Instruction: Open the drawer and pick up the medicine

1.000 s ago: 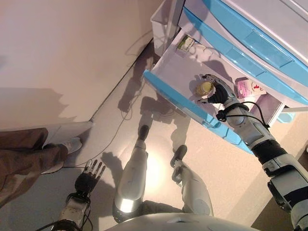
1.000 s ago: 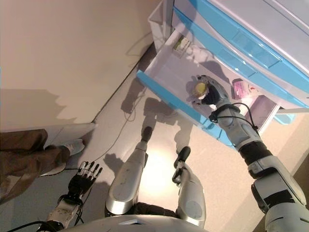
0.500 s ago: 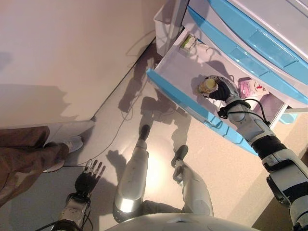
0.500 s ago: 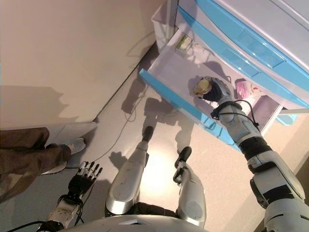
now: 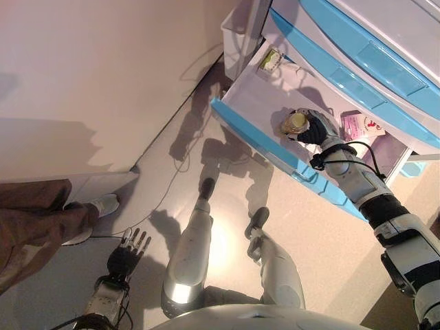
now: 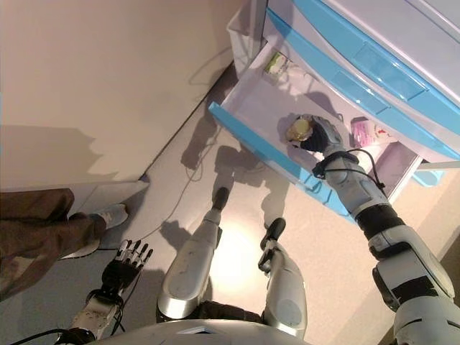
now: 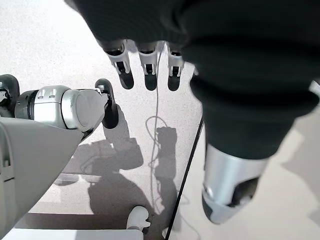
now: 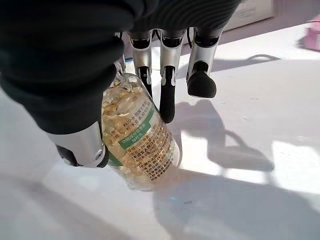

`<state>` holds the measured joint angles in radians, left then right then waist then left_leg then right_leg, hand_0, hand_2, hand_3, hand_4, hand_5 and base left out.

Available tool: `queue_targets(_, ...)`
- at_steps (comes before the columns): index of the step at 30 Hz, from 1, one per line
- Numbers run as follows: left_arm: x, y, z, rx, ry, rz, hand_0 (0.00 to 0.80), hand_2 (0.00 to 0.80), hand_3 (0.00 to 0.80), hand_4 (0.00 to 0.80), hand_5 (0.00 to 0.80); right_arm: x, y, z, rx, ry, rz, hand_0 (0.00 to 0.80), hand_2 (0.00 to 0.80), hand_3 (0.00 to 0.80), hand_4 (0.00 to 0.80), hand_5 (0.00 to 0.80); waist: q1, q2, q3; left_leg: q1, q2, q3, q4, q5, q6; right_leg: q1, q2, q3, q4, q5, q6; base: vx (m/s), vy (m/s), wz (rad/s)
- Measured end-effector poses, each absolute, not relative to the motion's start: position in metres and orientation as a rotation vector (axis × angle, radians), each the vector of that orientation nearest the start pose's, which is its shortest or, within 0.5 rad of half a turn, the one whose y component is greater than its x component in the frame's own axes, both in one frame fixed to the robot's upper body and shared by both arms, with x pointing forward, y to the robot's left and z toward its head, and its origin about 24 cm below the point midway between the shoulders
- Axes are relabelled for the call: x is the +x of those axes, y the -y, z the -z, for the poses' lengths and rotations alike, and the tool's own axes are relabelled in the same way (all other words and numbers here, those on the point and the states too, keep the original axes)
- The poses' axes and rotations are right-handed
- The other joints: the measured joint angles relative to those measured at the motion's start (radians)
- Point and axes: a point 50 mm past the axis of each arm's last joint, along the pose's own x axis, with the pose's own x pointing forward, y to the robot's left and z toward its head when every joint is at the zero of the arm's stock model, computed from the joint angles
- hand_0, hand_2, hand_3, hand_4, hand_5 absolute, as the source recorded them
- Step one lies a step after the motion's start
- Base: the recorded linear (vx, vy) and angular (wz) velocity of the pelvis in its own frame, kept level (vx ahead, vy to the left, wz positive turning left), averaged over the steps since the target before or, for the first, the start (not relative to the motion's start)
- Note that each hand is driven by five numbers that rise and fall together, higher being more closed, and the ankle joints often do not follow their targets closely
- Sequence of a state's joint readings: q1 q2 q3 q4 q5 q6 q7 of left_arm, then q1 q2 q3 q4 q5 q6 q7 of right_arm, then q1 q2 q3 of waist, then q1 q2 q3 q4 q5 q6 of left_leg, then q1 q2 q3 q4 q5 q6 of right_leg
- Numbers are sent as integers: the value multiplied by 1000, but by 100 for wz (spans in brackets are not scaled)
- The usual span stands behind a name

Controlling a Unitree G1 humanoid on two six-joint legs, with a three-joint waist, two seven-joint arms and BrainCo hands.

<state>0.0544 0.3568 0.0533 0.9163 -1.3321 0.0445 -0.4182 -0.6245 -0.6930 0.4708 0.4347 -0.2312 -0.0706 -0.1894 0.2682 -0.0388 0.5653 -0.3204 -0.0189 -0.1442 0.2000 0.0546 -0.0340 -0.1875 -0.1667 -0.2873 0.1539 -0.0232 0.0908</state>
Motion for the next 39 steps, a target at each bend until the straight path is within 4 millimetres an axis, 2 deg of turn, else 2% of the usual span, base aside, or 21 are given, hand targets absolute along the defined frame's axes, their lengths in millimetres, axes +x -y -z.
queue_targets(5,146,-274,109,-1030,-462,-389,0,0,0,0,0,339,186,-150,-1061,380,-144,800,800,800,800,800,-1,0,0,43,2,11,-16,0,0,37,1,4,-14,0,0,11,-22,-4)
queue_targets(9,146,-272,110,-1017,-475,-380,0,0,0,0,0,327,181,-173,-1068,479,-175,800,800,800,800,800,-8,-1,-1,86,7,19,-35,-3,-5,78,5,8,-32,1,1,30,-23,-4)
queue_targets(12,147,-266,111,-1028,-474,-372,0,0,0,0,0,318,178,-195,-1080,564,-195,800,800,800,800,800,-12,-5,-2,101,15,32,-48,1,0,79,10,29,-33,2,0,31,-22,-11)
queue_targets(15,147,-261,112,-1014,-487,-350,0,0,0,0,0,308,172,-207,-1100,614,-240,800,800,800,800,800,-24,-7,-3,128,16,36,-56,1,0,108,14,33,-51,4,-2,38,-13,-7)
queue_targets(21,149,-258,112,-1037,-476,-384,0,0,0,0,0,284,163,-230,-1100,722,-339,800,800,800,800,800,-43,-20,-10,177,23,53,-86,-2,-4,141,23,54,-71,7,-5,34,-10,-10)
queue_targets(23,145,-261,113,-1039,-475,-406,0,0,0,0,0,277,159,-240,-1083,758,-373,800,800,800,800,800,-57,-37,-22,194,27,61,-96,-3,-5,153,26,60,-83,9,-5,24,-7,-13)
queue_targets(25,142,-264,114,-1037,-472,-424,0,0,0,0,0,270,156,-247,-1064,789,-409,800,800,800,800,800,-63,-59,-39,206,32,71,-103,-5,-8,156,31,67,-87,9,-6,44,1,-15)
queue_targets(28,137,-263,117,-1020,-498,-430,0,0,0,0,0,260,153,-250,-1015,803,-481,800,800,800,800,800,-75,-84,-108,211,35,79,-113,-10,-10,159,35,80,-101,10,-7,40,8,-10)
queue_targets(33,124,-261,124,-1022,-537,-465,0,0,0,0,0,249,152,-258,-922,820,-561,800,800,800,800,800,-89,-86,-206,246,37,95,-137,-11,-12,180,36,92,-119,10,-7,37,-4,-10)
queue_targets(39,90,-256,138,-1037,-627,-560,0,0,0,0,0,247,161,-262,-844,779,-607,800,800,800,800,800,-119,-86,-276,261,45,119,-141,-16,-13,183,41,113,-123,10,-7,36,5,-12)
